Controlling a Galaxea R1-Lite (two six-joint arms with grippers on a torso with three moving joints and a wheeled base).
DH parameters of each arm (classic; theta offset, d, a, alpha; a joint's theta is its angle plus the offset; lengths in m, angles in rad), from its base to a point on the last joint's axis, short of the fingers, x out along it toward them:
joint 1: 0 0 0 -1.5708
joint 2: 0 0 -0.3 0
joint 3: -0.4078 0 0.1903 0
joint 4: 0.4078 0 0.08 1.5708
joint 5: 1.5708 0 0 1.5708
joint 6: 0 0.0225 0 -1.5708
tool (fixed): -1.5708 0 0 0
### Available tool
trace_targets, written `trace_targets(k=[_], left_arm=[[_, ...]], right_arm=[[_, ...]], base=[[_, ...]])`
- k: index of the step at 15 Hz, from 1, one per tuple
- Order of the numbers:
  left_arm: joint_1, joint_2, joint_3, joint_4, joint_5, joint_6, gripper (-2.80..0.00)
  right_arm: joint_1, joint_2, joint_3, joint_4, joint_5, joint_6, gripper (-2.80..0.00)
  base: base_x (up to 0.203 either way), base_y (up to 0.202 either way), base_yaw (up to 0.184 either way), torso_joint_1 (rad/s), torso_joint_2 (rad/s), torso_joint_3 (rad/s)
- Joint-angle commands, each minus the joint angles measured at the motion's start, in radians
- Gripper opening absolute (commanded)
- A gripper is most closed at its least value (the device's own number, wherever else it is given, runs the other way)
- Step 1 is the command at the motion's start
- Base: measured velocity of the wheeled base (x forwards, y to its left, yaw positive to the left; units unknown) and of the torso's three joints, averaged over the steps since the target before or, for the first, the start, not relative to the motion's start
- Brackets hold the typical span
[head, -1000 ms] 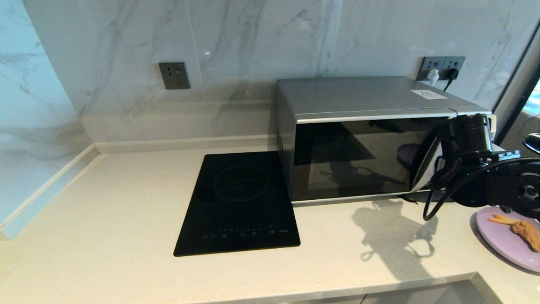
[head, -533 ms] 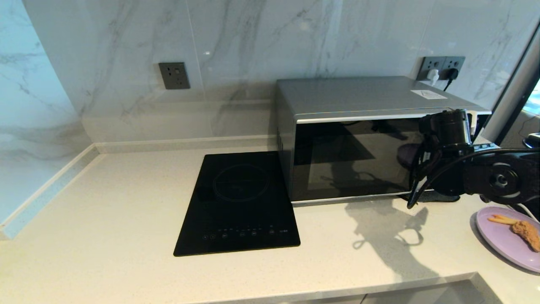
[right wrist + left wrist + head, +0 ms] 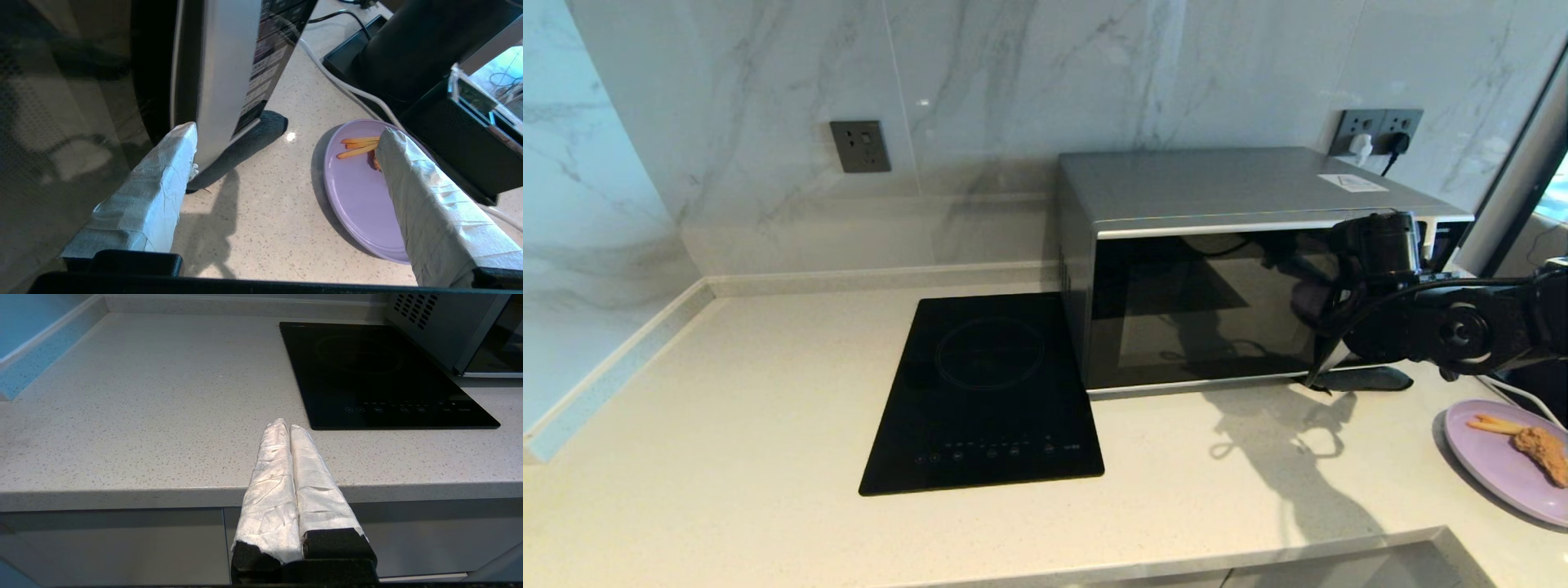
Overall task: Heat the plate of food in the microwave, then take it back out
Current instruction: Open the microwave oven
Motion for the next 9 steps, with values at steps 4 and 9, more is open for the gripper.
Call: trace_targets(k=[4, 9], left_arm=[[0.0, 0.002, 0.0, -0.001, 0.0, -0.001, -2.8], [0.0, 0.002, 0.0, -0.001, 0.0, -0.001, -2.8]], right_arm=[[-0.022, 0.036, -0.026, -0.002, 0.011, 0.002, 0.0], [-0.025, 0.036, -0.032, -0.002, 0.011, 0.0, -2.8]], base=[[0.0, 0.0, 0.0, 0.0, 0.0, 0.0], [0.0, 0.0, 0.0, 0.0, 0.0, 0.0]])
